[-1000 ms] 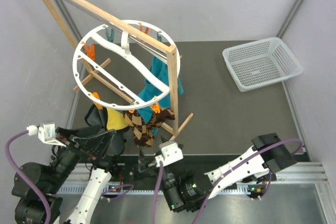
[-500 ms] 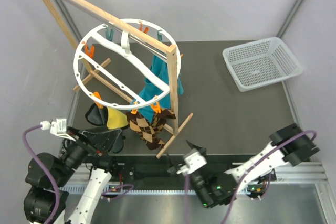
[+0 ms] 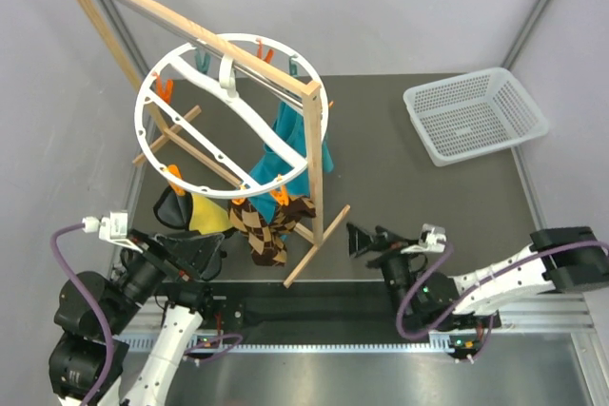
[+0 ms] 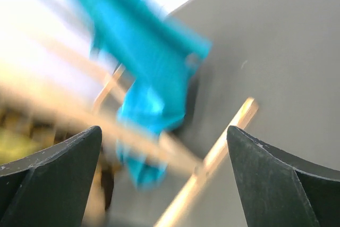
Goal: Clip the socks to the hanger
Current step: Reset both arms
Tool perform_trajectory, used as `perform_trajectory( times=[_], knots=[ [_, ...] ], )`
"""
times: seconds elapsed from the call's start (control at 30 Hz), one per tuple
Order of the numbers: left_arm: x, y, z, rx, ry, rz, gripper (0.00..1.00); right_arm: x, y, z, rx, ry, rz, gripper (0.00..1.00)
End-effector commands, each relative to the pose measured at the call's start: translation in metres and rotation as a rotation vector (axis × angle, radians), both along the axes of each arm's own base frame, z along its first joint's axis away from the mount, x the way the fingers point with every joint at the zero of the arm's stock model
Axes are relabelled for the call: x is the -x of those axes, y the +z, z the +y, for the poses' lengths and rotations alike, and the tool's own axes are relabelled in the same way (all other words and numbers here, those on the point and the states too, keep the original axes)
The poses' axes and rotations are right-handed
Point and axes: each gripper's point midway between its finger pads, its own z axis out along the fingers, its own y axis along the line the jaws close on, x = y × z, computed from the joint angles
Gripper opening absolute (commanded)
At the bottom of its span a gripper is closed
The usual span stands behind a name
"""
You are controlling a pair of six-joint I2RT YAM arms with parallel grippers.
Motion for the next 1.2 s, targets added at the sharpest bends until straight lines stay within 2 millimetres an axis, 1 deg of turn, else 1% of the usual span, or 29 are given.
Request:
perform_trajectory(
  times=[0.0,0.07,0.1,0.17,0.2,0.27,0.3,0.33,0.37,0.4,0.43,0.47,0.5,0.57,0.6,0.63,0.67,0.7,0.73,0.77,0.8,0.83,0.87,0.9,0.93,1.0,1.03,1.1,1.17],
  knots=[
    [0.004,0.011,-0.002,0.026,-0.015,-0.051,0.93,-0.04,0.058,-0.017,-0.454,-0.219,0.099,1.0],
    [0.004,0.013,-0.002,0.028,-0.014,-0.055,0.93,-0.055,0.067,-0.018,-0.418,-0.284,0.071,1.0],
    [0.004,0.012,-0.002,0.027,-0.014,-0.05,0.93,-0.07,0.082,-0.018,-0.422,-0.326,0.036,1.0],
    [0.006,0.014,-0.001,0.03,-0.012,-0.057,0.93,-0.081,0.092,-0.018,-0.367,-0.377,0.02,0.99],
    [0.006,0.014,-0.001,0.03,-0.012,-0.054,0.93,-0.089,0.107,-0.017,-0.375,-0.407,0.013,1.0],
    [0.007,0.013,-0.001,0.033,-0.012,-0.054,0.93,-0.096,0.123,-0.013,-0.357,-0.387,-0.04,1.0],
    [0.007,0.012,-0.001,0.035,-0.011,-0.053,0.93,-0.104,0.142,-0.014,-0.386,-0.345,-0.122,1.0],
    [0.008,0.012,-0.001,0.037,-0.014,-0.053,0.93,-0.113,0.132,0.002,-0.383,-0.287,-0.113,1.0],
    [0.008,0.011,-0.001,0.04,-0.015,-0.052,0.93,-0.125,0.123,0.01,-0.43,-0.232,-0.079,1.0],
    [0.008,0.011,-0.002,0.044,-0.017,-0.052,0.93,-0.16,0.136,0.021,-0.497,-0.046,-0.009,1.0],
    [0.009,0.011,-0.002,0.046,-0.018,-0.053,0.93,-0.179,0.106,0.033,-0.587,0.016,0.214,1.0],
    [0.009,0.01,-0.002,0.049,-0.018,-0.053,0.93,-0.202,0.091,0.048,-0.545,0.172,0.292,1.0],
    [0.01,0.011,-0.003,0.055,-0.022,-0.053,0.93,-0.21,0.098,0.051,-0.53,0.242,0.278,1.0],
    [0.012,0.013,-0.003,0.062,-0.029,-0.057,0.93,-0.214,0.094,0.051,-0.524,0.296,0.273,1.0],
    [0.013,0.013,-0.004,0.066,-0.033,-0.058,0.93,-0.221,0.09,0.041,-0.496,0.276,0.261,1.0],
    [0.014,0.014,-0.004,0.066,-0.035,-0.061,0.93,-0.224,0.084,0.036,-0.388,0.267,0.239,1.0],
    [0.016,0.015,-0.002,0.063,-0.03,-0.061,0.93,-0.228,0.059,0.024,-0.282,0.22,0.32,1.0],
    [0.017,0.015,-0.002,0.055,-0.031,-0.066,0.93,-0.231,0.068,0.021,-0.209,0.209,0.312,0.99],
    [0.018,0.015,-0.001,0.051,-0.028,-0.067,0.93,-0.233,0.06,0.015,-0.068,0.201,0.292,1.0],
    [0.019,0.013,-0.001,0.045,-0.027,-0.059,0.93,-0.233,0.057,0.012,0.006,0.201,0.293,1.0],
    [0.019,0.011,0.0,0.036,-0.028,-0.059,0.93,-0.229,0.048,0.005,0.093,0.197,0.333,1.0],
    [0.018,0.009,-0.002,0.03,-0.034,-0.055,0.93,-0.228,0.042,-0.002,0.205,0.201,0.321,1.0],
    [0.016,0.005,-0.004,0.025,-0.044,-0.045,0.93,-0.227,0.036,-0.011,0.261,0.175,0.331,1.0],
    [0.015,0.003,-0.004,0.019,-0.046,-0.042,0.93,-0.223,0.037,-0.019,0.306,0.161,0.324,1.0],
    [0.013,0.0,-0.004,0.014,-0.045,-0.036,0.93,-0.216,0.027,-0.03,0.395,0.16,0.34,1.0],
    [0.008,-0.006,-0.002,0.004,-0.024,-0.021,0.93,-0.202,0.027,-0.04,0.446,0.177,0.314,1.0],
    [0.006,-0.009,0.0,-0.001,-0.013,-0.015,0.93,-0.193,0.022,-0.043,0.484,0.2,0.317,1.0],
    [0.003,-0.013,0.001,-0.007,0.001,-0.007,0.92,-0.173,0.015,-0.05,0.481,0.228,0.322,1.0],
    [0.0,-0.02,0.001,-0.014,0.002,0.015,0.92,-0.152,0.001,-0.045,0.437,0.293,0.36,1.0]
  ],
)
